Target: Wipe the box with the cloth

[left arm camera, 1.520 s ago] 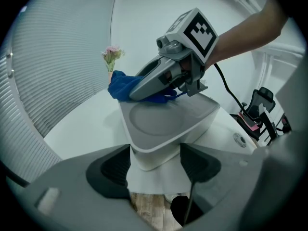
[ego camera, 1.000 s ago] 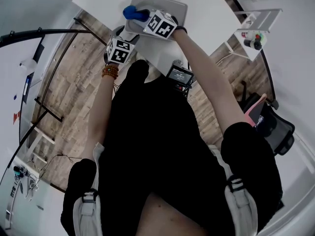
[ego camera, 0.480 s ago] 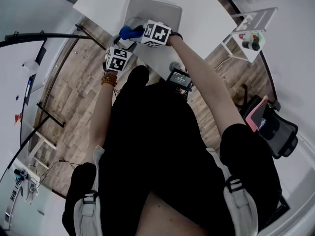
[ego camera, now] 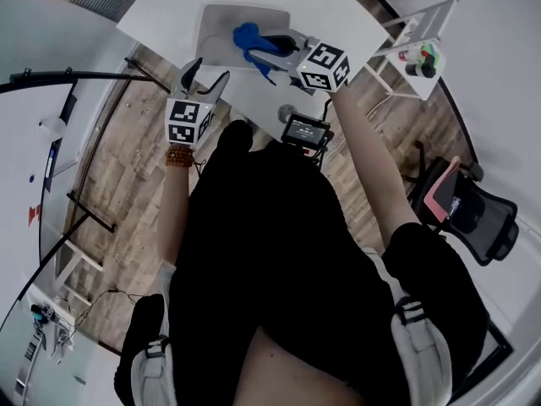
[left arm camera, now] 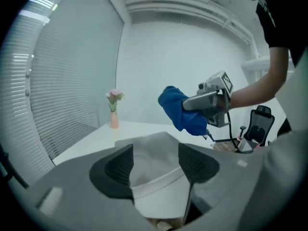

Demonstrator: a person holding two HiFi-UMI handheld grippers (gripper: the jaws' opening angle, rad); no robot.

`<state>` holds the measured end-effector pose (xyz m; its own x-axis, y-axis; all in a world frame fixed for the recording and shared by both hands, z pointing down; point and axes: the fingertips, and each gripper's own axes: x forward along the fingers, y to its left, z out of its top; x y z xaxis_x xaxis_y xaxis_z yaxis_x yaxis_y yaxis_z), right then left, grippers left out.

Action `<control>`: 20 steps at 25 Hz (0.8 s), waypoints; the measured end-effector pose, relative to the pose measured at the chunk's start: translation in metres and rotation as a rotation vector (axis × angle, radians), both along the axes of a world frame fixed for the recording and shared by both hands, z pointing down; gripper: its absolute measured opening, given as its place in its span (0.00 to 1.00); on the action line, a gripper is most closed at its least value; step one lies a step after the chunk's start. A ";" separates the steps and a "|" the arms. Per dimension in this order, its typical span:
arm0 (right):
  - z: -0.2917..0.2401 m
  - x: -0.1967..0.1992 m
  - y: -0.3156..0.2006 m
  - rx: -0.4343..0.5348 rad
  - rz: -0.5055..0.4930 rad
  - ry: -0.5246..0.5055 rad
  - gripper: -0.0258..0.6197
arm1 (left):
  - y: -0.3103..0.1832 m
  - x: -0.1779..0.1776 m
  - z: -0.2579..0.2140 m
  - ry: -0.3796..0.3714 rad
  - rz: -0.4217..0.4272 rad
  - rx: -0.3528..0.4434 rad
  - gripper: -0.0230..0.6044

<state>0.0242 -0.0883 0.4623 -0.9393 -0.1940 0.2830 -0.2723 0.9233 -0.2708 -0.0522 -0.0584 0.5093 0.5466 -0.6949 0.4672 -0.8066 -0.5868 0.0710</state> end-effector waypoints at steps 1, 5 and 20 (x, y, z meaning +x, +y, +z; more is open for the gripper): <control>-0.017 0.012 -0.003 0.025 0.053 -0.032 0.23 | -0.006 0.005 -0.019 0.030 -0.017 0.035 0.68; -0.078 0.051 -0.005 0.085 0.218 -0.170 0.23 | -0.027 0.027 -0.098 0.152 -0.065 0.184 0.64; -0.159 0.120 0.027 0.342 0.499 -0.186 0.22 | -0.005 0.095 -0.195 0.101 -0.135 0.490 0.28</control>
<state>0.1442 -0.0612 0.3038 -0.7395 -0.6724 -0.0317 -0.6696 0.7397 -0.0667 0.0428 -0.0634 0.3140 0.4621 -0.8866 0.0190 -0.8810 -0.4614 -0.1049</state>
